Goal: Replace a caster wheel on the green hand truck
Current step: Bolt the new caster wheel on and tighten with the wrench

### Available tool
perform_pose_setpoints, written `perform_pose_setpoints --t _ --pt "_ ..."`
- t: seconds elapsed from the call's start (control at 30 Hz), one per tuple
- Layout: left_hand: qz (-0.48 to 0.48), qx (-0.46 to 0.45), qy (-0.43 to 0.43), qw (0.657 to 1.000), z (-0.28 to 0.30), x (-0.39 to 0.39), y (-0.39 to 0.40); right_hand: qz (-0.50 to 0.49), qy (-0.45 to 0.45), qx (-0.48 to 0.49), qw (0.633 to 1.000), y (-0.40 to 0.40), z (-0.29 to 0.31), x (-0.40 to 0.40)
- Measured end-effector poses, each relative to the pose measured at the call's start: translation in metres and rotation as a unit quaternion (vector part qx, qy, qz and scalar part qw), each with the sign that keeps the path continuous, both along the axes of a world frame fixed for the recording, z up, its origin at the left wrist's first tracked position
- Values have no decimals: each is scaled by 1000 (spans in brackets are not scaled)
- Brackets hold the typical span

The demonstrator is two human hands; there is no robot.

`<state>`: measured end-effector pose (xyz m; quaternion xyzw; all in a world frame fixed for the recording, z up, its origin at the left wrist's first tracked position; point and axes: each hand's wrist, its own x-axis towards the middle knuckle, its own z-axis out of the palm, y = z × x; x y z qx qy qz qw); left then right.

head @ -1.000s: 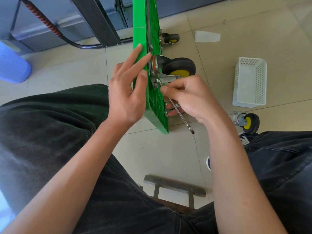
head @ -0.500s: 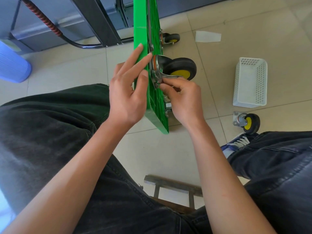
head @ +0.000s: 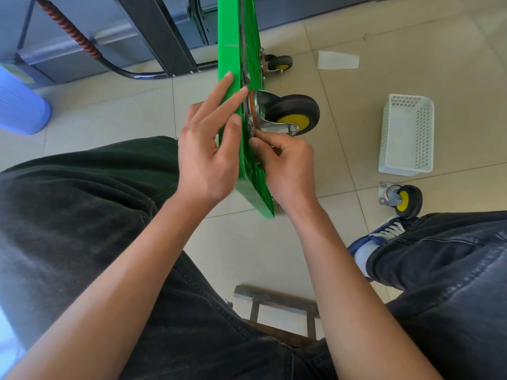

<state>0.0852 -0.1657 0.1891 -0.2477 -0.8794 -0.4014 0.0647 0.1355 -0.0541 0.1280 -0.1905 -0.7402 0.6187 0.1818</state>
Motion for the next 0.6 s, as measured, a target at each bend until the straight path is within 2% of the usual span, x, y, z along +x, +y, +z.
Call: perform_pose_setpoints --t 0.27,0.47,0.6 --pt "-4 -1 5 1000 0 0 0 11 -34 92 995 -2 16 1" --pt "-3 3 7 1000 0 0 0 64 -115 14 991 16 47 -3" --pt "-3 3 5 1000 0 1 0 113 -146 -2 983 25 56 -2"
